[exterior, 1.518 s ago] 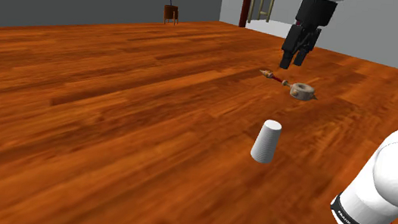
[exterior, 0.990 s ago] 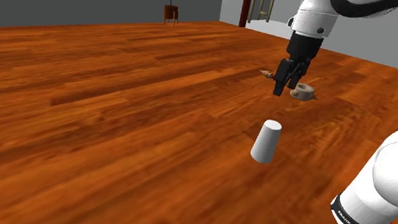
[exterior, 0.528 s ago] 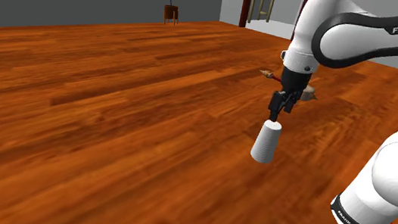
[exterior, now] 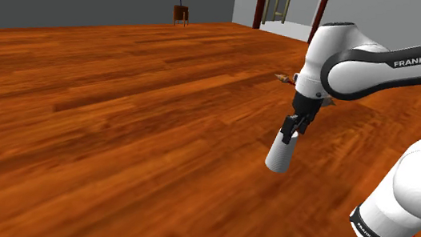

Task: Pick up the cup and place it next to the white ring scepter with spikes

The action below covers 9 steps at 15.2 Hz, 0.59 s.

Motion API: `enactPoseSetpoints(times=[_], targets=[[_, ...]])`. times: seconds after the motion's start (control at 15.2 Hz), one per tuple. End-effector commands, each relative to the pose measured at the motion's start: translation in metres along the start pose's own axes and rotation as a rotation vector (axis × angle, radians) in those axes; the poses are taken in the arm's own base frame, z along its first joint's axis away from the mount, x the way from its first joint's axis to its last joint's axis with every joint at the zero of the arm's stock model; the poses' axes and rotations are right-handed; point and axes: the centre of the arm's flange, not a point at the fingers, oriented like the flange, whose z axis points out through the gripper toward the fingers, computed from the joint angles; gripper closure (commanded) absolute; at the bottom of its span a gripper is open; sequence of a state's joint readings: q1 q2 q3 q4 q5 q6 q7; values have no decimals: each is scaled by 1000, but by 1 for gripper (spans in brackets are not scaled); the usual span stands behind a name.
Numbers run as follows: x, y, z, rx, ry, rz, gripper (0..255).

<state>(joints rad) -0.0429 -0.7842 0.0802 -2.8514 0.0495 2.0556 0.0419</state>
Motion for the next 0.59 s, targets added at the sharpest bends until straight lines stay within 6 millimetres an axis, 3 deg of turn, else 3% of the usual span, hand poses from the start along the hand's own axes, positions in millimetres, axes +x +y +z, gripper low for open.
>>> enactPoseSetpoints(times=[0.0,0.53], targets=[[0,0,12,0,1,0,0],[0,0,15,0,1,0,0]])
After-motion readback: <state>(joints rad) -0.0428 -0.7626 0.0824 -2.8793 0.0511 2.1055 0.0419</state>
